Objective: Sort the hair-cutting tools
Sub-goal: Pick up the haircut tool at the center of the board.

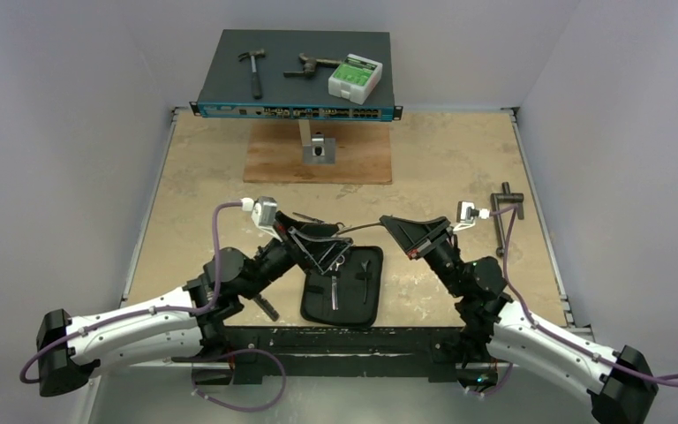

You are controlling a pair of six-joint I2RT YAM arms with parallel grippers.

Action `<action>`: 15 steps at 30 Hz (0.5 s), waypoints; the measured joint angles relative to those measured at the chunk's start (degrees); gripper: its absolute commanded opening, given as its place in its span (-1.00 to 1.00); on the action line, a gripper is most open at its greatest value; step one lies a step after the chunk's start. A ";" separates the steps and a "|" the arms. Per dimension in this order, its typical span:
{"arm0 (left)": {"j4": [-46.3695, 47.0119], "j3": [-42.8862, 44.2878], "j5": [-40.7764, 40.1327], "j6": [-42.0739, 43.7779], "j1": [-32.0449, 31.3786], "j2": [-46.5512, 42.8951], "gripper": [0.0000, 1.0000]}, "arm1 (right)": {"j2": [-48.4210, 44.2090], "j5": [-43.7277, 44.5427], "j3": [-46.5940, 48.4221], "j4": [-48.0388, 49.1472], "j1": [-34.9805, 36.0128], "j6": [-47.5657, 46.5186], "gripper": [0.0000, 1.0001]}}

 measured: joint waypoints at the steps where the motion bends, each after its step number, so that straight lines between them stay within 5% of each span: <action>1: 1.57 -0.44 0.94 -0.11 0.24 -0.26 0.34 | -0.15 -0.39 -0.04 0.87 -0.02 0.48 -1.00; 6: 14.21 -5.18 6.25 -3.06 2.78 0.68 0.34 | 0.24 -0.68 -1.36 6.97 -0.02 3.58 -1.00; 15: 23.82 -5.64 11.17 -4.96 2.99 6.08 0.32 | 5.25 -2.62 -1.33 14.75 -0.02 7.74 -1.00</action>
